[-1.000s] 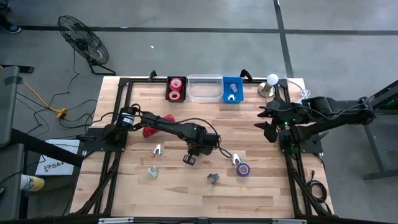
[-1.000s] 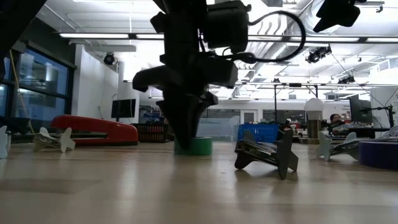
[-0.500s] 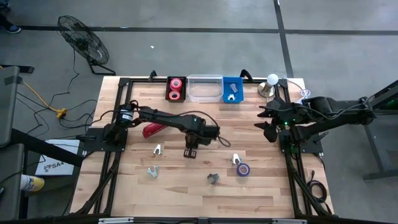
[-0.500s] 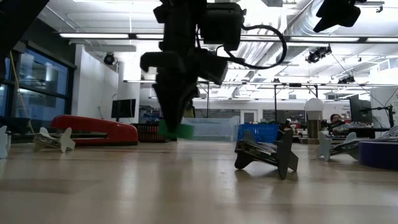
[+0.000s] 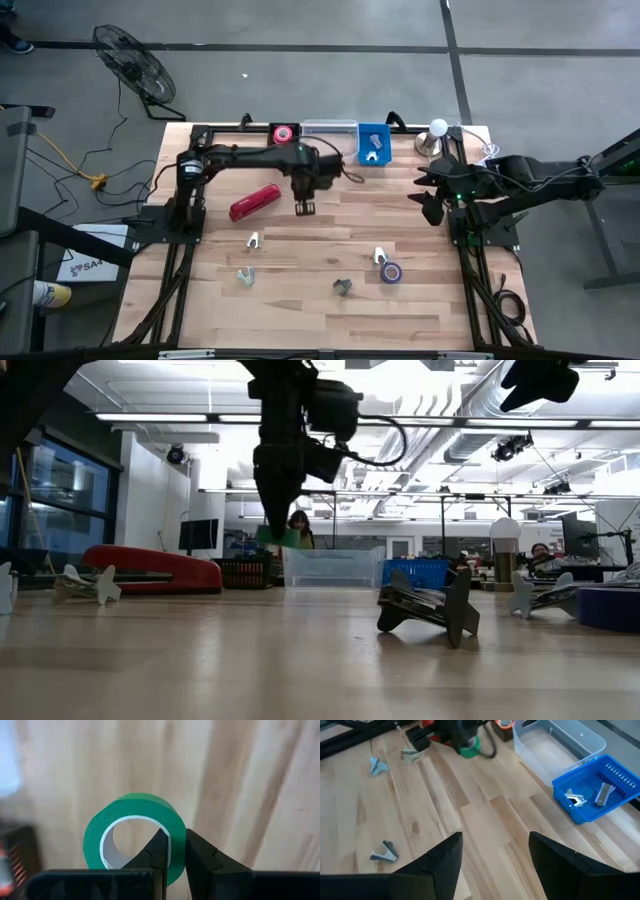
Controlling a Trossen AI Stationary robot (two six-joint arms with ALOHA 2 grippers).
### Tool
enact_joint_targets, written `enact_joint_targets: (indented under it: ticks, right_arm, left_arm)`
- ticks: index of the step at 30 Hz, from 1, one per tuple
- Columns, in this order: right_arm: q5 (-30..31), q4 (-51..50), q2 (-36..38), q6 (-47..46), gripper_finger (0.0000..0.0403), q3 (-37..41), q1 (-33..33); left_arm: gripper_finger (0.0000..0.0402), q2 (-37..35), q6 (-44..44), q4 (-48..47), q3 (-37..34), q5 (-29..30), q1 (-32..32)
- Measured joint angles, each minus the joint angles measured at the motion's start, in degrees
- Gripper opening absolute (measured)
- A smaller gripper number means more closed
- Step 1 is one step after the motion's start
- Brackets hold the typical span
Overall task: Pick and place Stapler, Stapler remover, tape
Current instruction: Put the green tape into the black bin
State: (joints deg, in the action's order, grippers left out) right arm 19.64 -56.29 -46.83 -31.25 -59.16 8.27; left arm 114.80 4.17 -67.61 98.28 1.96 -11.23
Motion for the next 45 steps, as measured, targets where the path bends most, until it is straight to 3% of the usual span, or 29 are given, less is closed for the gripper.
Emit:
enact_joint_targets:
  ticks: [5, 18, 31, 45]
  right_arm:
    - [1.2, 0.0, 0.0, -2.2, 0.022, 0.0, 0.0]
    - [4.0, 0.0, 0.0, -6.1, 0.022, 0.0, 0.0]
    - [5.7, 0.6, 0.0, -6.5, 0.022, 0.0, 0.0]
    - [6.6, 0.9, 0.0, -6.4, 0.022, 0.0, 0.0]
  left_arm:
    - [0.0034, -0.9, -3.5, -1.5, 0.0, 4.7, -4.5]
    - [0.0034, -0.8, -14.8, -1.0, 0.0, 6.9, -14.1]
    - [0.0034, -0.8, -14.7, 2.0, 0.0, 5.8, -21.6]
    - [0.0034, -0.1, -15.1, 5.1, -1.7, 4.4, -23.5]
